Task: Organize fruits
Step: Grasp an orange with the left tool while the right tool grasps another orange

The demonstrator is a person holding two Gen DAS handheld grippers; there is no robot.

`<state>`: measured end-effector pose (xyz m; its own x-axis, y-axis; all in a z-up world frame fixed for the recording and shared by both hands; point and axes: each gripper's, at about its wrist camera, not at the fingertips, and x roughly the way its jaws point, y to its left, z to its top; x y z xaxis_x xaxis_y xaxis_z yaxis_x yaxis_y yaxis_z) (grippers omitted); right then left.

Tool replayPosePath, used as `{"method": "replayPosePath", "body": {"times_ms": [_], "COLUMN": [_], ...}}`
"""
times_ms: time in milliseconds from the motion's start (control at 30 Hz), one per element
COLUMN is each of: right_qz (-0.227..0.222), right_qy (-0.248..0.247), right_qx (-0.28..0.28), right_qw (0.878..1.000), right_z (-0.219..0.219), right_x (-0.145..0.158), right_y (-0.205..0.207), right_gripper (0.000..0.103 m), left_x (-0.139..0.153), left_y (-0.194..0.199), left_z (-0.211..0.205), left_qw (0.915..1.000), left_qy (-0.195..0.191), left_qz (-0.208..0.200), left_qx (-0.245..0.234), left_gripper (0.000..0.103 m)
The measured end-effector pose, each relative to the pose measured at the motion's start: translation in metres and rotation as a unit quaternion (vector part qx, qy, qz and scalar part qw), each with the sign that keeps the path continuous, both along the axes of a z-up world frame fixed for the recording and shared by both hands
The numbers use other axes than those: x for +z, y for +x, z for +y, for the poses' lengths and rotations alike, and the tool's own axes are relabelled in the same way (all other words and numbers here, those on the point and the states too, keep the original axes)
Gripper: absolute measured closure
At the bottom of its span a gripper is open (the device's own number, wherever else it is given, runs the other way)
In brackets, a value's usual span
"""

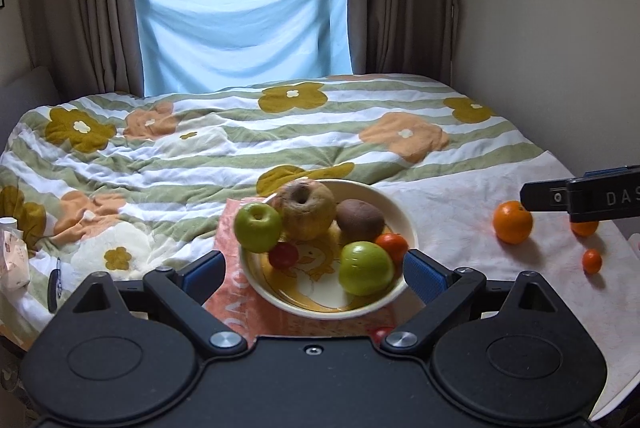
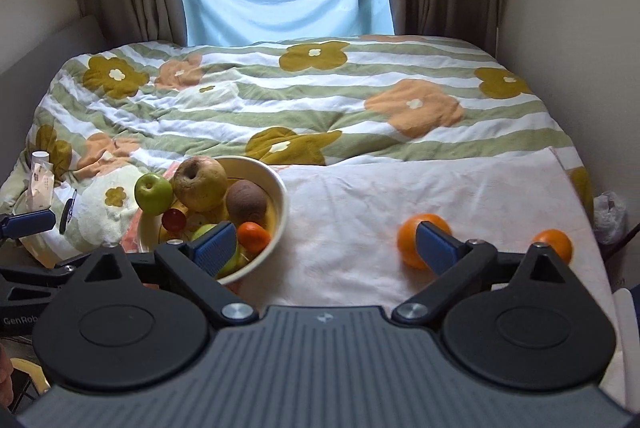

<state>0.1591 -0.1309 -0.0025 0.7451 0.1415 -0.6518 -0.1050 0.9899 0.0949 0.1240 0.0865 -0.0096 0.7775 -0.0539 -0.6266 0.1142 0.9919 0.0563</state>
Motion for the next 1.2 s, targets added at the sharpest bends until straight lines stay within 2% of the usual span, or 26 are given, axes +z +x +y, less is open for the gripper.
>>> {"method": "replayPosePath", "body": {"times_ms": [300, 533, 667, 867, 1200], "right_qz": [0.004, 0.012, 0.025, 0.037, 0.053], "right_qy": [0.008, -0.005, -0.009, 0.002, -0.007], "right_qx": [0.0, 0.002, 0.002, -0.003, 0.008], "right_qw": [1.0, 1.0, 1.0, 0.999, 0.999], "right_z": [-0.081, -0.145, -0.18, -0.224, -0.253], "right_x": [0.001, -0.007, -0.018, -0.037, -0.076], "right_y": [-0.031, -0.032, -0.024, -0.006, 0.032], "right_gripper": [0.0, 0.0, 0.0, 0.0, 0.0], "left_x": [0.0, -0.009, -0.017, -0.036, -0.078], "left_y": [-0.026, -0.023, -0.013, 0.011, 0.064], "left_z": [-0.07, -0.132, -0.163, -0.205, -0.244], "left_qw": [0.9998, 0.9998, 0.9999, 0.9996, 0.9978], "left_qy": [0.01, 0.008, -0.007, 0.001, 0.025], "left_qz": [0.007, 0.015, 0.016, 0.022, 0.042], "left_qx": [0.018, 0.006, 0.0, -0.015, -0.044], "left_gripper": [0.005, 0.005, 0.005, 0.005, 0.005]}}
